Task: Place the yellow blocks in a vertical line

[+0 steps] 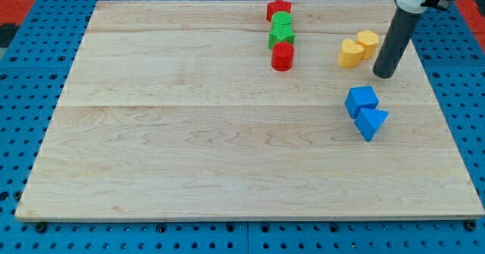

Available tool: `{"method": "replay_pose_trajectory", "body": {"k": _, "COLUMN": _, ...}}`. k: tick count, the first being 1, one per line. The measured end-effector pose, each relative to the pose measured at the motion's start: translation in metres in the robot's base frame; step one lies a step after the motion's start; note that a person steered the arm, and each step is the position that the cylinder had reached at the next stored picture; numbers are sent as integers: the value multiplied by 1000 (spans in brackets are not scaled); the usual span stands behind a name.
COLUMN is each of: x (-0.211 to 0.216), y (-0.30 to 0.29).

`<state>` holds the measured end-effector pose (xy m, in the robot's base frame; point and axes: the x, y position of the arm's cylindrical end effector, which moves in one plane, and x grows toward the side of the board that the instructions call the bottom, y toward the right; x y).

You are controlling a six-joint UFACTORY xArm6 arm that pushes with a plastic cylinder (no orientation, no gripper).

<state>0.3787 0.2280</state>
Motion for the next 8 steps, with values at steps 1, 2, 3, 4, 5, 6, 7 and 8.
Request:
{"method": "replay_pose_trajectory", "body": {"k": 1, "x": -8, "y": 41}}
{"method": "replay_pose_trajectory", "body": {"k": 2, "x": -43, "y": 50}}
{"method": "replay_pose_trajectory", "body": {"k": 3, "x": -78, "y": 43}}
{"method": "replay_pose_trajectory", "body": {"k": 4, "x": -90, "y": 24}}
{"method": "replay_pose_trajectory", "body": {"k": 5, "x": -110, "y": -4}}
{"method": "replay_pose_trajectory", "body": {"k": 6, "x": -115, "y": -24}}
{"method": "replay_pose_trajectory", "body": {"k": 7, "x": -103, "y": -29}}
{"method": "replay_pose_trajectory", "body": {"k": 8, "x": -78, "y": -40}}
